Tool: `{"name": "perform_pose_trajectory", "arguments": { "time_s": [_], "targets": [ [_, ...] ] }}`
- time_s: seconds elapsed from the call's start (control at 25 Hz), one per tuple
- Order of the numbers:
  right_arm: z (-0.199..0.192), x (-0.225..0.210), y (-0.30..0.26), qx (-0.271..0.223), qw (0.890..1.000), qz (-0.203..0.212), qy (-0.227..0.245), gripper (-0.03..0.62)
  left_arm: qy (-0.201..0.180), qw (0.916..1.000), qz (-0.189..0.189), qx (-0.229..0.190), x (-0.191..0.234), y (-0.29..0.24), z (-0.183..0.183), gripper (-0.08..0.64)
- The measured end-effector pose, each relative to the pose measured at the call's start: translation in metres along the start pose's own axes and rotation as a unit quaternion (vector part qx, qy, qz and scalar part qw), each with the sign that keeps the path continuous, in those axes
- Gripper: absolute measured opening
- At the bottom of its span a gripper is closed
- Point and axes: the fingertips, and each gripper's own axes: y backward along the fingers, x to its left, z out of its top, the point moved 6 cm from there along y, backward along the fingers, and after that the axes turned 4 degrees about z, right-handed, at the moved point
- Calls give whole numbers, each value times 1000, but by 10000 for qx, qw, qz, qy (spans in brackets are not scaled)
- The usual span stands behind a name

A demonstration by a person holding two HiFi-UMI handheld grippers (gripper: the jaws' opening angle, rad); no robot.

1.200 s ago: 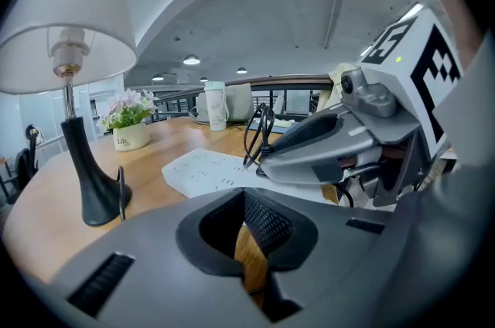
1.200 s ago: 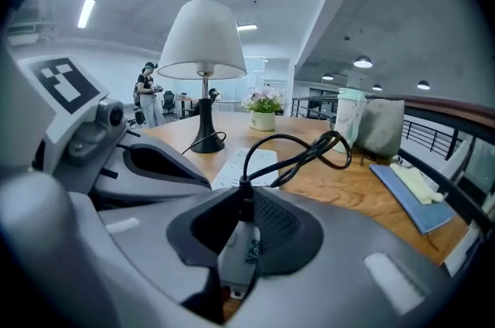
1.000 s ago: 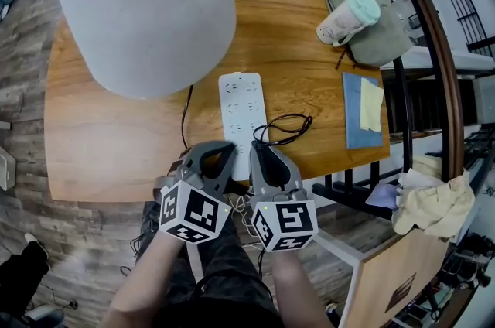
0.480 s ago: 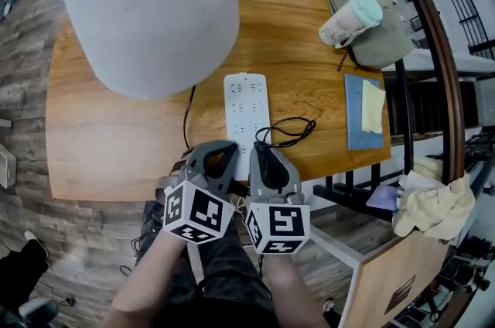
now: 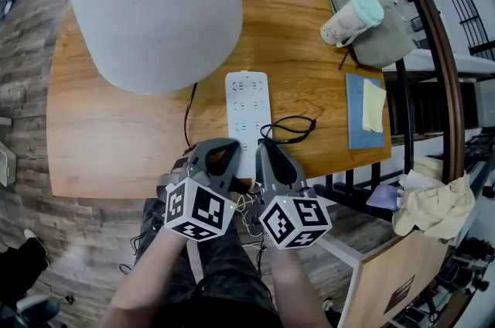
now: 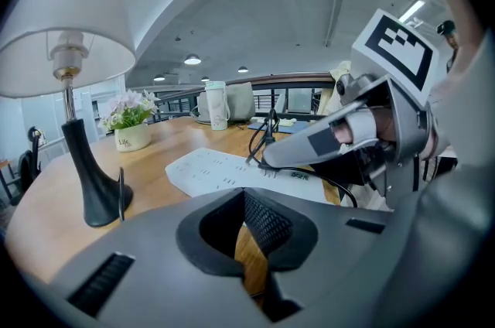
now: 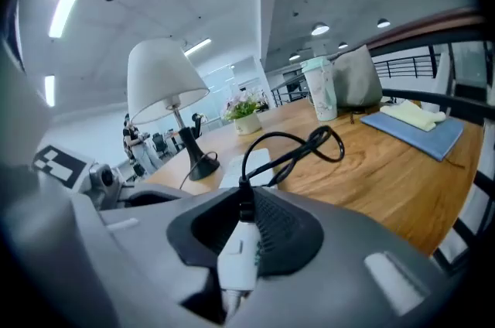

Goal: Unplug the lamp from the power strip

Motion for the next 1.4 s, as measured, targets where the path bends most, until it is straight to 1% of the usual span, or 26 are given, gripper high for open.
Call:
{"name": "perform_pose_trajectory", "arguments": {
  "time_s": [0.04, 0.08, 0.12, 0.2, 0.24, 0.28, 0.44, 0.6, 0.8, 1.12, 1.4],
  "targets": [
    [3, 0, 0, -114, 9997, 92, -200, 66, -3, 10000, -8, -2, 0, 0, 0, -5],
    [5, 2, -2, -165, 9993, 144, -292, 66, -10, 10000, -13, -7, 0, 0, 1, -6],
    [6, 5, -4, -130, 9996, 143, -210, 66, -18, 10000, -10, -10, 0, 0, 1, -6],
    [3, 12, -7, 25, 9998, 99, 196, 66, -22, 10000, 9, -11, -1, -1, 1, -5],
    [2, 13, -7, 66, 9994, 92, 316, 66, -25, 10000, 18, -12, -1, -1, 0, -5],
    [1, 13, -7, 74, 9994, 95, 332, 66, -23, 10000, 24, -16, -1, -1, 0, -5],
    [0, 9, -5, -7, 9999, 143, 60, 66, 89, 9999, 2, -58, 0, 0, -1, -5],
    [-1, 10, 0, 17, 9999, 118, 97, 66, 68, 9999, 112, -93, 4, 6, -4, -5],
    [-5, 15, 8, 37, 9999, 125, 47, 66, 163, 9995, 218, -130, 12, 17, -7, -5],
    [-10, 41, 5, 41, 9997, 187, 134, 67, 399, 9985, 238, -303, 31, 39, -12, -5],
    [-14, 70, -4, 103, 9992, 273, 290, 67, 343, 9984, 255, -378, 46, 59, -17, -5]
  ]
}}
